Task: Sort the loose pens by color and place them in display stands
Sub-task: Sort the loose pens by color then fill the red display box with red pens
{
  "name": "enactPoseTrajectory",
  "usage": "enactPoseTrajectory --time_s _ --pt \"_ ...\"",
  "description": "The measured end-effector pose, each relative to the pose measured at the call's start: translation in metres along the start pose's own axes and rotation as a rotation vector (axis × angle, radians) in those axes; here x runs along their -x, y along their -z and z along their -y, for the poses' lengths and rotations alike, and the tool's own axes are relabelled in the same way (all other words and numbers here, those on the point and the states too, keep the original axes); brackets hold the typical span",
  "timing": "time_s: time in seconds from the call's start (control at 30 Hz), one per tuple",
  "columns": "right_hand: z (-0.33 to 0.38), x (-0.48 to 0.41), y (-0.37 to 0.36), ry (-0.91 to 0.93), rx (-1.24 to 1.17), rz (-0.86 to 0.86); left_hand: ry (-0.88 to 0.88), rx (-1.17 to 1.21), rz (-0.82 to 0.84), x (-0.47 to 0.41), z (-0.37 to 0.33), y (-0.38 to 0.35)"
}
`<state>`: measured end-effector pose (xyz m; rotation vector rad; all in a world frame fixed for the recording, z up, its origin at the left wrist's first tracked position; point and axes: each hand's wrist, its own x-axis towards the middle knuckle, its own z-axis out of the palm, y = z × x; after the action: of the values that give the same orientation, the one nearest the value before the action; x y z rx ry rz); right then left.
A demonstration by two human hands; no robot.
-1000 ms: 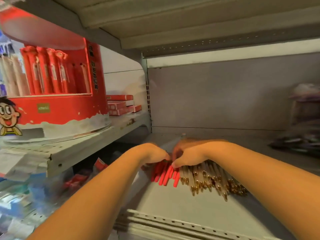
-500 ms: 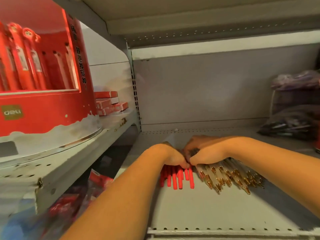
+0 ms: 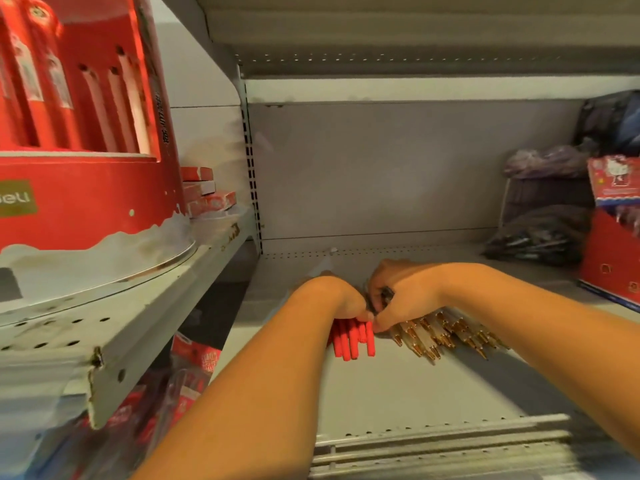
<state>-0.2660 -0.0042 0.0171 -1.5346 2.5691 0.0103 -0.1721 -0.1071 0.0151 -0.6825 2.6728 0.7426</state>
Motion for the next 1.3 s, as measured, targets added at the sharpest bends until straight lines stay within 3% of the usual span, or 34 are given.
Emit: enactPoseTrajectory --time_s 0.17,0.37,0.63,0.77,1.03,1.17,1.3 --pt "-0.002 0.0 -0.006 0.015 -0.037 -0.013 0.033 -0.014 -0.152 -0.011 0.008 0.002" --pt "0.014 -0.002 -0.007 -0.037 -0.047 0.04 0.094 -0.009 -0.153 -0.012 0.012 0.008" --pt "0.023 -0.002 0.006 -0.068 0.03 0.214 0.206 -0.024 0.06 -0.006 0.001 0.006" --pt "0.026 -0.008 -0.004 -0.102 -0.011 0.07 0.218 -0.062 0.06 -0.01 0.006 0.005" --pt "0.022 -0.014 -0.021 -0.125 0.023 -0.194 0.098 -0.071 -0.295 -0.025 0.015 0.001" --pt "0.019 -0.01 -0.016 -0.181 -0.024 -0.257 0.147 -0.081 -0.231 -0.019 0.017 0.004" --pt "0.016 -0.005 -0.008 -0.224 -0.217 -0.276 0.205 -0.058 -0.214 -0.018 0.018 0.006"
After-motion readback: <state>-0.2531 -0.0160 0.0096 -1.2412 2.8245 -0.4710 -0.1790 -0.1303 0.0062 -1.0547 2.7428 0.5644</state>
